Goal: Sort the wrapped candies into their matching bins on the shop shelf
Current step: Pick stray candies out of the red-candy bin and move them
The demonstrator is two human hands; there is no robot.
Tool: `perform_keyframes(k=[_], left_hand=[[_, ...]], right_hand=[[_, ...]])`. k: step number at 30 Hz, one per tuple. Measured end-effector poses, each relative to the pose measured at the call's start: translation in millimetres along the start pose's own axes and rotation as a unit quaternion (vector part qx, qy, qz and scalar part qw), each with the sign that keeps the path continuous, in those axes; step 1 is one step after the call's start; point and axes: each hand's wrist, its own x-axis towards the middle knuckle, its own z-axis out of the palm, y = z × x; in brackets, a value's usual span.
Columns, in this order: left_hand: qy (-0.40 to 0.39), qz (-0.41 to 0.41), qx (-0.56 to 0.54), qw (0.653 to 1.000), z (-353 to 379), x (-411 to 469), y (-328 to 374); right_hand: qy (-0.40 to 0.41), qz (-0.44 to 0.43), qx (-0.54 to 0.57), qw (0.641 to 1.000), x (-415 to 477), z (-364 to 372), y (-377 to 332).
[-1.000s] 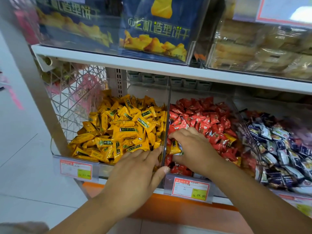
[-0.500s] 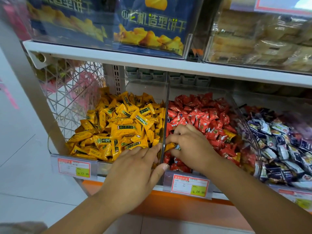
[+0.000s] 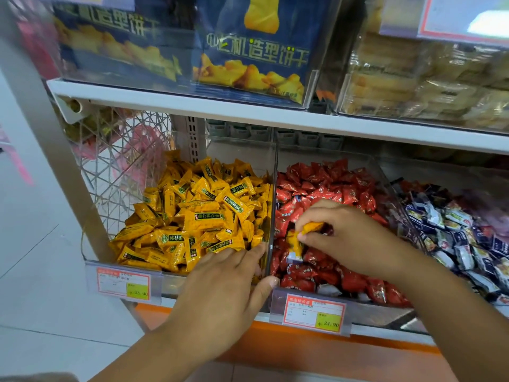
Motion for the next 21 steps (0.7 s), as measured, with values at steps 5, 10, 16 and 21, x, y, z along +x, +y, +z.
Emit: perform_keyframes(k=[5,10,16,21], left_hand=[[-0.004,0.0,-0.002,1.0,1,0,0],[-0.006,-0.001,0.003,1.0,4,0,-1],[-0.002,-0.003,0.002,1.0,4,1,-2],[-0.003,-0.004,-0.007,1.0,4,-1,-3]], right_hand=[[0.237,-0.061,0.111,0.963,18,0,-30],[0.187,-0.058,0.135,0.971,37,27,-27],[0.204,-0.029,0.149,0.967,36,21,-33],[0.068,-0.037,0.136,0.988,44,11,-37]])
